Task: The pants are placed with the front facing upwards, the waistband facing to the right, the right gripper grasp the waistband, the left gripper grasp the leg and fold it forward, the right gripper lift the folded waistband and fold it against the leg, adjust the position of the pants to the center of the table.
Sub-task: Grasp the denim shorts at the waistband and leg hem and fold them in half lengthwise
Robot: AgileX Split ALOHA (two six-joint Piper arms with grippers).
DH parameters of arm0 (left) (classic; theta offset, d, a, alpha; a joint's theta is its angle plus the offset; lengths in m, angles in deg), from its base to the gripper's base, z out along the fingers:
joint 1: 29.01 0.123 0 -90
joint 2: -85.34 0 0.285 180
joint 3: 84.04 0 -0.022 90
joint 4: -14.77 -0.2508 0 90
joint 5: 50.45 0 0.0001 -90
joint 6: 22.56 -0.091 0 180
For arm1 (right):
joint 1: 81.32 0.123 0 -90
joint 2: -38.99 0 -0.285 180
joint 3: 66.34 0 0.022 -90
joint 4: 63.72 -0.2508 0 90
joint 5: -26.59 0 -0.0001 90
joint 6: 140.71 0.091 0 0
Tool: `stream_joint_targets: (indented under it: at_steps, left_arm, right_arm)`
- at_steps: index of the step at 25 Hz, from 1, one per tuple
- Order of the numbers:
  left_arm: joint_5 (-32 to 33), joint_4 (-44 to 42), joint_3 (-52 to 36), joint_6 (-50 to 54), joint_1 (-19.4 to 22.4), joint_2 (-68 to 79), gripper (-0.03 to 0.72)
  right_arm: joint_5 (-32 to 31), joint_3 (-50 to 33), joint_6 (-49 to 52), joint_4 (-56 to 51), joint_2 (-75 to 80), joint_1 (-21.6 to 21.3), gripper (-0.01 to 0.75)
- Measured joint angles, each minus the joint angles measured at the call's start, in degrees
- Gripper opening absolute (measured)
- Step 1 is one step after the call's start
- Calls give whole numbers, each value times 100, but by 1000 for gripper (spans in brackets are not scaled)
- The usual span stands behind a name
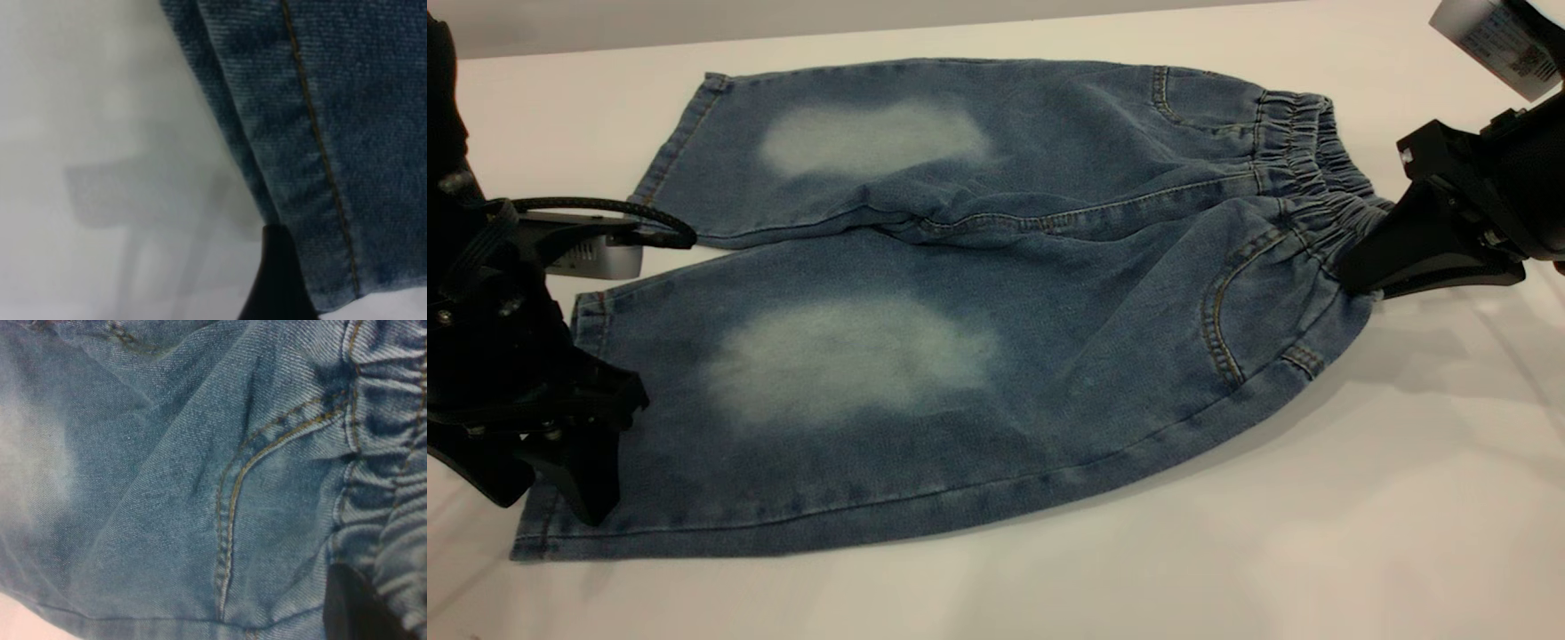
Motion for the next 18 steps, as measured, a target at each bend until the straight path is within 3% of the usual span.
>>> stream_joint_targets:
  at_steps: [7, 18]
  left_arm:
    - [-5, 0, 0, 0, 0, 0, 441]
    - [-29, 0, 0, 7, 0, 0, 231]
  right_arm:
    - [0, 0, 0, 0, 0, 0, 38]
    - [-5, 0, -7, 0, 0, 0, 38]
